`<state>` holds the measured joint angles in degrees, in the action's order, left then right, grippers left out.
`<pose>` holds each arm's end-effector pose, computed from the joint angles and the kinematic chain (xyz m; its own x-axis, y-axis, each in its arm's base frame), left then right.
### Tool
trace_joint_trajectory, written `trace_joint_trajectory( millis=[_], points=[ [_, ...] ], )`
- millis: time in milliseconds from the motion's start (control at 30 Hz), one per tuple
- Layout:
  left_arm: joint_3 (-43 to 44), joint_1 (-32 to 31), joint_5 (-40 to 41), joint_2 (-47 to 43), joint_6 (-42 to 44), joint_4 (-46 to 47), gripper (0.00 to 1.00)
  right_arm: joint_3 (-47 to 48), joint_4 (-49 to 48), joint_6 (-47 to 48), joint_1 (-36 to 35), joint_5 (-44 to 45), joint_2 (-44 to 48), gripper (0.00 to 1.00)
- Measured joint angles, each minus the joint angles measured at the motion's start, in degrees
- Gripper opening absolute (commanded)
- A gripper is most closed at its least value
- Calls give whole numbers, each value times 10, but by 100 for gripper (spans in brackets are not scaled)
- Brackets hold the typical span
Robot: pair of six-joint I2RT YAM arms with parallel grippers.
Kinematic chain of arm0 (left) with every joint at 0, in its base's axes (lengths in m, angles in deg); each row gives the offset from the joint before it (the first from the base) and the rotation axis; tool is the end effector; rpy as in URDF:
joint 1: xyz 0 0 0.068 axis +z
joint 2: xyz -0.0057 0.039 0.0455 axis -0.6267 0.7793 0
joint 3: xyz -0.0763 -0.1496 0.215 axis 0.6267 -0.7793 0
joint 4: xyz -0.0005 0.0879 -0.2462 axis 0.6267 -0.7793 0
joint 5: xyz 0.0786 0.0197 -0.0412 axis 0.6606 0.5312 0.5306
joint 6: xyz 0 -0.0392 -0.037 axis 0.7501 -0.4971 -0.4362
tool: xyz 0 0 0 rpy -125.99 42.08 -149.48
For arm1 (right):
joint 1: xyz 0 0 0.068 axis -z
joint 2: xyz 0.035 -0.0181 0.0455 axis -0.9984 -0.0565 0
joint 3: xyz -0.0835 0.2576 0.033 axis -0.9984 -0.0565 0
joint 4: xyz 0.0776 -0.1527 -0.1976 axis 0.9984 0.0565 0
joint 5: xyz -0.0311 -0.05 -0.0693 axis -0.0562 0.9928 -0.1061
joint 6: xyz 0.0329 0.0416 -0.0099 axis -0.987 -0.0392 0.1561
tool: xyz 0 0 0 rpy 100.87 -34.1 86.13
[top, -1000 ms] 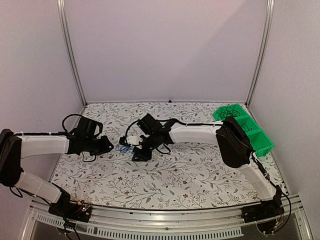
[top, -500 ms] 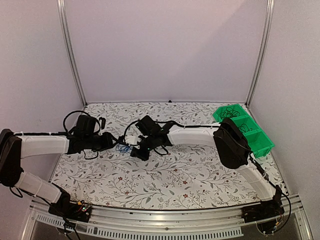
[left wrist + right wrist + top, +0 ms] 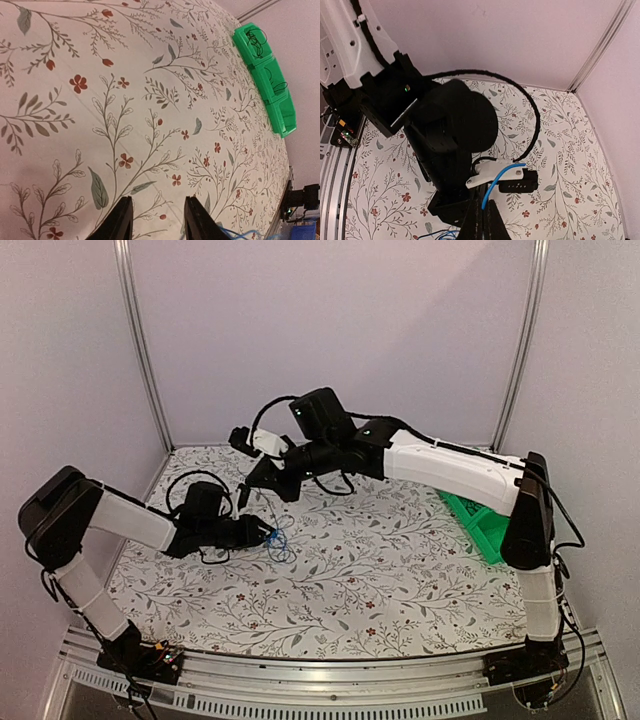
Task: Untangle the cables
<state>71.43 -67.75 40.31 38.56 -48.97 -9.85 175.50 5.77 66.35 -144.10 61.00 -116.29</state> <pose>0.2589 -0.1561 0.1384 -0.8144 -0.2004 -0.5446 0.2488 0.7272 -0.6398 0.2641 0.4346 0.3128 0.1638 -0.4971 -0.8521 -0.9751 0.0495 -0.2163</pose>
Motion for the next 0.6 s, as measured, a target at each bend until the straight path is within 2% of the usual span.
trace_joint_trajectory(
  millis=[200, 333, 467, 600],
  points=[
    [19, -27, -19, 94, -19, 24, 26, 59, 23, 23, 8, 21, 11, 0],
    [25, -28, -22, 110, -25, 40, 24, 96, 48, 34, 18, 30, 11, 0],
    [21, -28, -1, 95, -25, 33, 27, 114, 53, 50, 27, 40, 16, 0],
    [-9, -29, 54, 0, -26, -9, 31, 104, 52, 55, 35, 42, 19, 0]
  ],
)
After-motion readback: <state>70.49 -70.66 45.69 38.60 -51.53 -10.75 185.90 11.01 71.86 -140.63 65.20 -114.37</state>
